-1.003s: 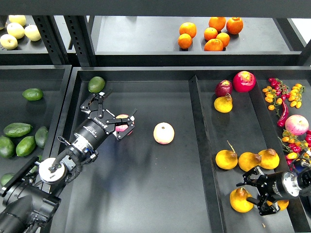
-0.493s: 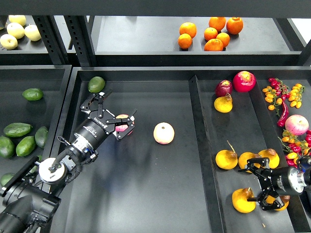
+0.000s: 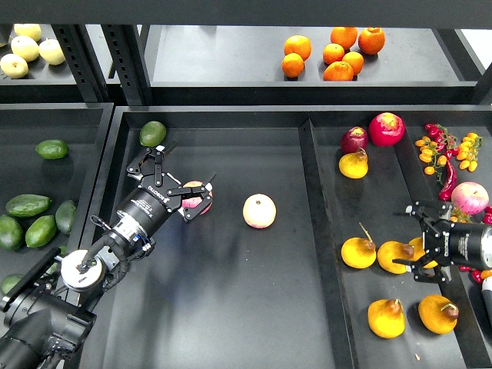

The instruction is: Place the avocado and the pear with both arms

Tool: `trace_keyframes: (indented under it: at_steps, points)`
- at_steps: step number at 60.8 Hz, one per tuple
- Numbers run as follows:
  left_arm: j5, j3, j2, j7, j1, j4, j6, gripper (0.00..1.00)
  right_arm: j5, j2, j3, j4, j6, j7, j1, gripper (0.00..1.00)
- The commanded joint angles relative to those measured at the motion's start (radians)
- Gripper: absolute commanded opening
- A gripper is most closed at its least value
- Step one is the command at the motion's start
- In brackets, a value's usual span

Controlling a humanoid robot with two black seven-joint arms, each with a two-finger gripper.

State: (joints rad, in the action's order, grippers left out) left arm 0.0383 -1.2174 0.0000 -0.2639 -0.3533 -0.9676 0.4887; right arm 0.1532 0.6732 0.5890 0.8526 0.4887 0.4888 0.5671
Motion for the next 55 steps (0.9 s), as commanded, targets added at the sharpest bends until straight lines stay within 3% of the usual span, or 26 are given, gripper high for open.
trace_keyframes:
  at_steps: [1, 15, 33, 43, 44, 55]
  points:
    - [0.002, -0.001, 0.000, 0.002, -0.001, -0.010, 0.000, 0.99, 0.008, -0.063, 0.129, 0.006, 0.000, 0.000, -0.029, 0.99]
    - [0.002, -0.004, 0.000, 0.003, 0.000, -0.008, 0.000, 0.99, -0.003, -0.259, 0.396, 0.000, 0.000, 0.000, -0.133, 1.00]
    - [0.003, -0.005, 0.000, 0.003, 0.002, -0.013, 0.000, 0.99, -0.067, -0.366, 0.443, -0.003, 0.000, 0.000, -0.130, 0.99]
    - [0.003, -0.010, 0.000, 0.003, 0.002, -0.016, 0.000, 0.99, -0.119, -0.431, 0.443, -0.006, 0.000, -0.154, -0.127, 0.99]
    - [0.005, -0.011, 0.000, 0.005, 0.002, -0.016, 0.000, 0.99, -0.132, -0.461, 0.443, -0.013, 0.000, -0.208, -0.124, 0.99]
    - [0.006, -0.013, 0.000, 0.005, 0.002, -0.016, 0.000, 0.99, -0.181, -0.578, 0.442, -0.050, 0.000, -0.369, -0.116, 0.99]
